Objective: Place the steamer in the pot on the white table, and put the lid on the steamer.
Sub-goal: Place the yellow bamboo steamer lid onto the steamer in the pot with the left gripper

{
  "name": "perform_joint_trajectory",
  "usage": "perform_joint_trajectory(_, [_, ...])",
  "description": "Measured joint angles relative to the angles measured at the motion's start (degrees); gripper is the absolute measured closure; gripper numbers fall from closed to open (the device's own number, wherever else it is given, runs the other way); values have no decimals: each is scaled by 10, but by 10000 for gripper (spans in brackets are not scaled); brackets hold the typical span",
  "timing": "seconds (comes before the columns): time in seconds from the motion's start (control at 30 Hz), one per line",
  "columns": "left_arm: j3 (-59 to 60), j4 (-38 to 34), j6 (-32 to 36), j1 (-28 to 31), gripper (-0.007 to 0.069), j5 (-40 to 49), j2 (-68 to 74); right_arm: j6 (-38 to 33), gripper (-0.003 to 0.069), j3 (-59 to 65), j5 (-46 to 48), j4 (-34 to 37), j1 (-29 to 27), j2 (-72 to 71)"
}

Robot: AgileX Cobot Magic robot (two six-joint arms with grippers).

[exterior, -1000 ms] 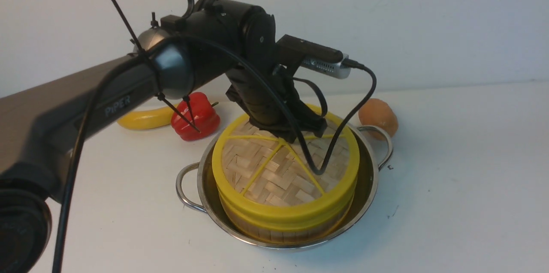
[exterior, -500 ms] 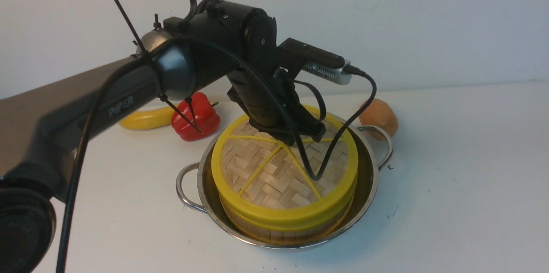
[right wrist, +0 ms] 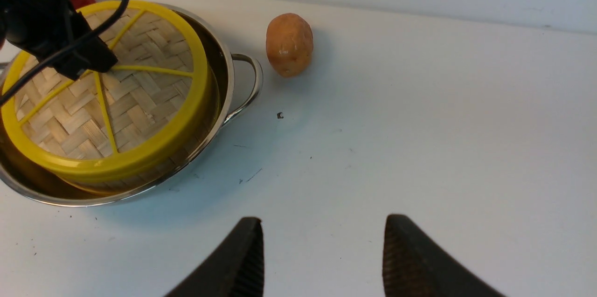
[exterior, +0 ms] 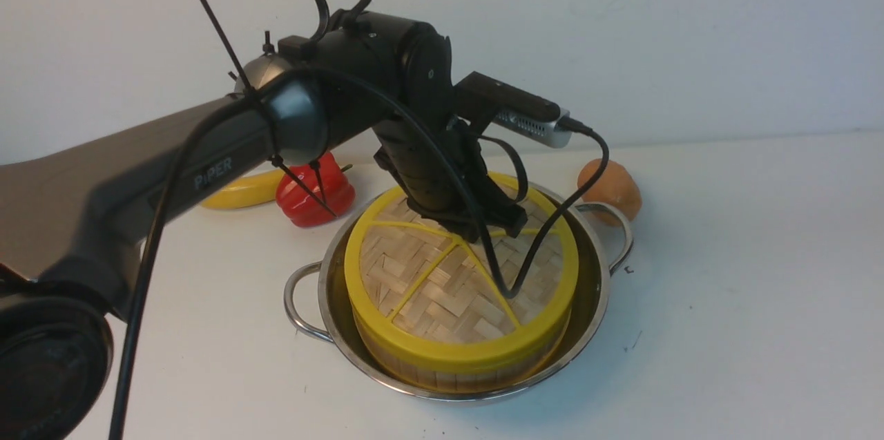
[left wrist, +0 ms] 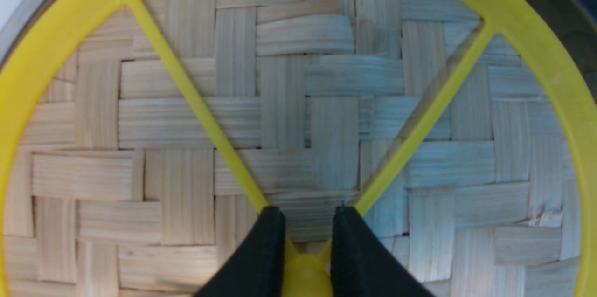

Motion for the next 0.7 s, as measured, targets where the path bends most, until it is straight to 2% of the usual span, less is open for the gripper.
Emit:
perform_joint_trajectory(0.27, [0, 0, 2, 0, 505, 0, 0, 0, 305, 0, 0, 0, 0, 0])
perform_joint_trajectory(0.37, [0, 0, 3, 0, 480, 0, 0, 0, 305, 0, 0, 0, 0, 0])
perform_joint_trajectory(0.43, [0, 1, 6, 0, 433, 0, 1, 0, 305, 0, 0, 0, 0, 0])
perform_joint_trajectory(0.7, [0, -2, 16, 0, 140, -1, 3, 0, 305, 0, 0, 0, 0, 0])
